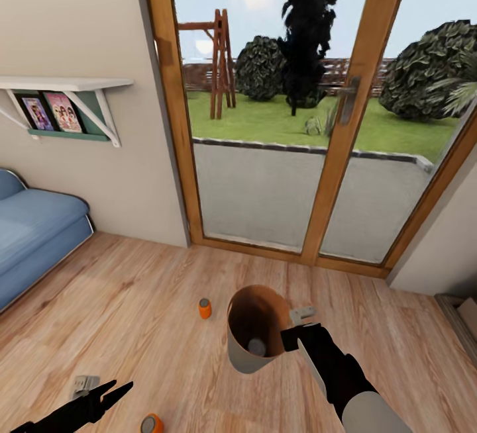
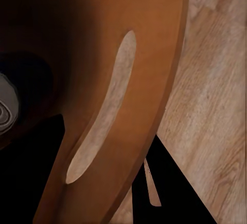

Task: Put the three can of soda from the living room inside the tash can in the kitchen.

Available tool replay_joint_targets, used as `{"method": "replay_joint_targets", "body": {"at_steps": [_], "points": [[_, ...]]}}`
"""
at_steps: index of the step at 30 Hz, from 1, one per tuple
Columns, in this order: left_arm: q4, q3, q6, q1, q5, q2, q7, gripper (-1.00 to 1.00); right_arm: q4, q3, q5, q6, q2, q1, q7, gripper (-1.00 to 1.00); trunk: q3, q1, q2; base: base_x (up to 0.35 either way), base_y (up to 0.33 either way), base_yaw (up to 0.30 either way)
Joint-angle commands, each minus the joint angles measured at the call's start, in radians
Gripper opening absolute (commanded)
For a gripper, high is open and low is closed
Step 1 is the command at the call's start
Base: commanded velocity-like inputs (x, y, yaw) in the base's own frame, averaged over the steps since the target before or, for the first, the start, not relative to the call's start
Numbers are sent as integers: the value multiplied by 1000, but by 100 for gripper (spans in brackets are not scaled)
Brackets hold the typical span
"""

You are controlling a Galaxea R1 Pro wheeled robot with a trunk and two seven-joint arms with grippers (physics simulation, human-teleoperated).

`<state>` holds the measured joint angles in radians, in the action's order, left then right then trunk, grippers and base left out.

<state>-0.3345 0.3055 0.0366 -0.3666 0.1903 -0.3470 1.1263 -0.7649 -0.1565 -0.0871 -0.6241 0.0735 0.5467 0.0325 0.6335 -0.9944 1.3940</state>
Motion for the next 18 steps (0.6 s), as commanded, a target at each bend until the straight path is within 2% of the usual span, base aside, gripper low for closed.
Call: {"method": "replay_joint_targets", "body": {"at_steps": [1,7,8,10,11,13,14,15,17,18], "points": [[0,0,0,0,0,0,0,100,-1,0,7,1,0,0,-9,-100,0,0,0,79,0,0],[0,-1,0,0,0,2,-4,100,-1,0,7,1,0,0,-9,-100,0,0,0,13,0,0],[-17,-9,1,0,0,64,-219,100,-1,0,7,1,0,0,-9,-100,0,0,0,1,0,0],[-41,-16,0,0,-3,114,-350,100,-1,0,7,1,0,0,-9,-100,0,0,0,0,0,0],[-73,-28,0,0,-11,164,-491,100,-1,0,7,1,0,0,-9,-100,0,0,0,0,0,0],[-103,-49,0,0,-30,210,-633,100,-1,0,6,1,-1,0,-9,-100,0,0,0,0,0,0],[-126,-78,0,0,-59,247,-764,100,-1,0,6,1,-1,0,-9,-100,0,0,0,0,0,0],[-134,-91,1,0,-73,262,-821,100,-1,0,6,1,-1,0,-9,-100,0,0,0,0,0,0],[-163,-131,19,0,-120,306,-1016,100,-1,0,6,1,-1,1,-9,-100,0,0,0,0,0,0],[-169,-136,41,0,-126,311,-1042,100,-1,0,6,1,-1,1,-9,-100,0,0,0,0,0,0]]}}
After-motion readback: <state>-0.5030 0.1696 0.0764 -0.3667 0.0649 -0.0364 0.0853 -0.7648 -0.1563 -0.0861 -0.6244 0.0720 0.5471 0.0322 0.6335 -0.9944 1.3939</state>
